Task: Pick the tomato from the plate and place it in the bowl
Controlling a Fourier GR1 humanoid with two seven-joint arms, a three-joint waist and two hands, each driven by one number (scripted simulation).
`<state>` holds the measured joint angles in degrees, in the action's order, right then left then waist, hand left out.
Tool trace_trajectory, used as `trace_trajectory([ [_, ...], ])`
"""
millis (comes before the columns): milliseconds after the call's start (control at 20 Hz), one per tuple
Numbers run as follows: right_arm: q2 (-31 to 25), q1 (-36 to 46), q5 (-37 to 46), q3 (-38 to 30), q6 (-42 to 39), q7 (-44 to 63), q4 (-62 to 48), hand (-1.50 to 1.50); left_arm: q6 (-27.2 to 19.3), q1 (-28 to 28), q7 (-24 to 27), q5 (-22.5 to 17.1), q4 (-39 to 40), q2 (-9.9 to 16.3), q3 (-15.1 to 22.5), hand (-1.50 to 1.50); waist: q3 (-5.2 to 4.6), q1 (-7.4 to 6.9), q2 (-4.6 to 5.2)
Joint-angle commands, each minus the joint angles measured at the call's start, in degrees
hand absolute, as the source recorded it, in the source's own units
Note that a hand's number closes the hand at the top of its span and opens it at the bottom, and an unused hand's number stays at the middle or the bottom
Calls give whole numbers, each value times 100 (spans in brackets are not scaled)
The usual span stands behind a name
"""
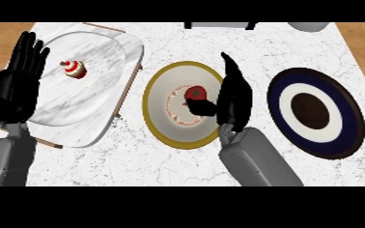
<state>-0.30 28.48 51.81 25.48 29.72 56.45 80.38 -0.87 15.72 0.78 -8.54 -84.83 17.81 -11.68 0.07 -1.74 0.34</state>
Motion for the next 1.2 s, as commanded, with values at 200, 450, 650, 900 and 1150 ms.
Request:
trace_trajectory([
  [200, 29, -531, 919, -551, 1844, 77, 414, -150, -167, -225, 51, 101, -135, -107, -18, 0, -4, 223, -59],
  [450, -145, -1480, 888, -851, 1500, 164, 1880, -150, -122, -23, -268, -81, -215, 155, -279, 0, -5, 293, -82],
  [650, -644, -2912, 184, -710, 1945, -638, 2959, -150, -11, -69, -100, -4, 36, 170, -243, 0, -2, 329, -55],
  [900, -1347, -4342, -825, -726, 2420, -1523, 3982, -150, -148, -356, 86, 141, -192, -129, -71, 0, 2, 283, -54],
  [1150, -2264, -5416, -2698, -991, 2725, -2865, 4386, -150, 127, -354, -13, -110, -208, 162, -333, 0, 13, 296, -68],
])
